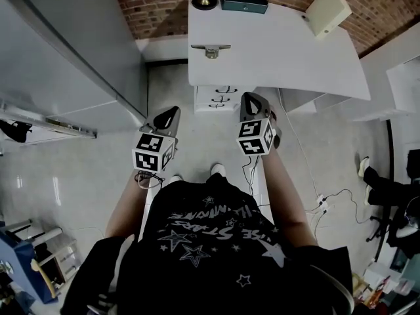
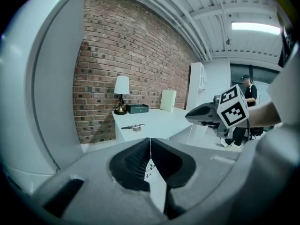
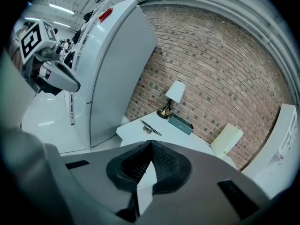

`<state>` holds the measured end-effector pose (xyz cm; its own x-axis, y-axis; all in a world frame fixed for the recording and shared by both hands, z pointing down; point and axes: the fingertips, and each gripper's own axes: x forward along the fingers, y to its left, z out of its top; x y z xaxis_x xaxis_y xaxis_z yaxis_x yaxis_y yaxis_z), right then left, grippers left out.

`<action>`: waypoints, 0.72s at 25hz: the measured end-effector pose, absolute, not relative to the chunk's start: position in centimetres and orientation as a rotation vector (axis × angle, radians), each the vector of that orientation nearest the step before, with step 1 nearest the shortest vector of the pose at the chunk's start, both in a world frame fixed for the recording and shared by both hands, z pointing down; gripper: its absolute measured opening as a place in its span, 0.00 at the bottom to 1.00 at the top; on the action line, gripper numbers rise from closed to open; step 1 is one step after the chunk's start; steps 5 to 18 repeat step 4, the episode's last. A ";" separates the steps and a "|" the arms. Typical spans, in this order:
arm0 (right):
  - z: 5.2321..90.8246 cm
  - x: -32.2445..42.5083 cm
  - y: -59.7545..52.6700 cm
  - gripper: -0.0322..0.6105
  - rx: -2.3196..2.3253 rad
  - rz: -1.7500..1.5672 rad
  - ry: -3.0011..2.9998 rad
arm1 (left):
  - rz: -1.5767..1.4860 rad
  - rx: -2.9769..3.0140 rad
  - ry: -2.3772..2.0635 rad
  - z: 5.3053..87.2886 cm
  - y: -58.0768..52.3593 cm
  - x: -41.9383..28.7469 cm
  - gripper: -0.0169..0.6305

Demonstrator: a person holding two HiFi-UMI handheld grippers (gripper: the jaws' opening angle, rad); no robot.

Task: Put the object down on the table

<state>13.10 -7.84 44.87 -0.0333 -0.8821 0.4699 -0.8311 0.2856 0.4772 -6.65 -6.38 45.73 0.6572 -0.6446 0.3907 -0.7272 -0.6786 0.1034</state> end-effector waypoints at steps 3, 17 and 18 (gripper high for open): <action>44.9 11.3 -7.4 0.05 1.543 -0.092 -1.854 | 0.476 2.635 -1.093 45.9 -6.3 -7.8 0.06; 44.9 10.7 -7.3 0.05 1.543 -0.093 -1.854 | 0.476 2.637 -1.088 46.0 -6.2 -8.2 0.06; 44.9 10.7 -7.3 0.05 1.543 -0.093 -1.854 | 0.476 2.637 -1.088 46.0 -6.2 -8.2 0.06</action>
